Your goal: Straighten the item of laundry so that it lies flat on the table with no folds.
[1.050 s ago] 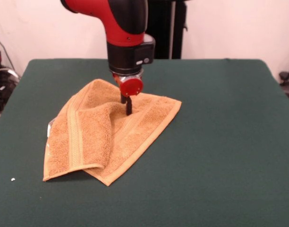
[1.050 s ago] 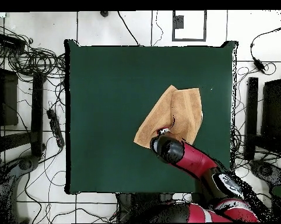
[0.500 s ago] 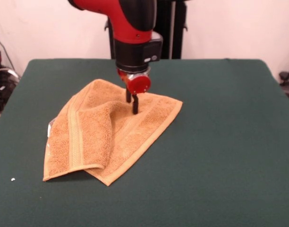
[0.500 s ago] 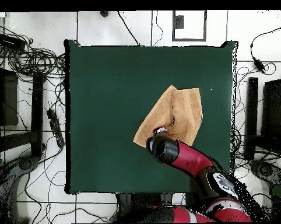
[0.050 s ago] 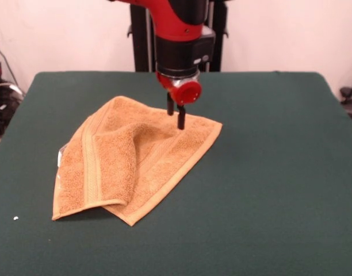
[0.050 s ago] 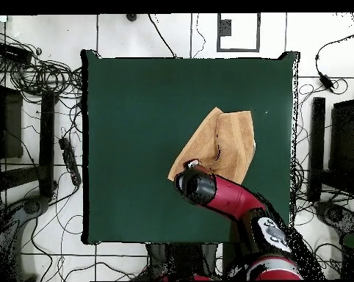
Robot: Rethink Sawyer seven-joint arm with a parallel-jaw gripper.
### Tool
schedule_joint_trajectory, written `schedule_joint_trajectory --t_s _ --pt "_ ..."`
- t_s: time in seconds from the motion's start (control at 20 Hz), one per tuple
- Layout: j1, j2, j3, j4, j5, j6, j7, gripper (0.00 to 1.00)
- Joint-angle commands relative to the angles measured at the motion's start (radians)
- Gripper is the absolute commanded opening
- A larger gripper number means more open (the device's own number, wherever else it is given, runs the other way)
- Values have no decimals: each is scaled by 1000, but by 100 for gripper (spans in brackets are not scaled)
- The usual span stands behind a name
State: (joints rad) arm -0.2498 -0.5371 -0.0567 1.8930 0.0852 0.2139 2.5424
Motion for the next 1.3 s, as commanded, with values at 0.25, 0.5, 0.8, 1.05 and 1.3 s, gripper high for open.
schedule_joint_trajectory --t_s 0.25,0.5,0.8,1.05,1.3 --pt "18 26 114 86 74 49 145 100" --pt "-13 122 170 66 76 -83 152 100" --pt "-30 182 204 36 72 -159 159 100" --pt "-41 230 226 10 72 -214 165 100" --pt "-42 265 255 -2 83 -260 186 100"
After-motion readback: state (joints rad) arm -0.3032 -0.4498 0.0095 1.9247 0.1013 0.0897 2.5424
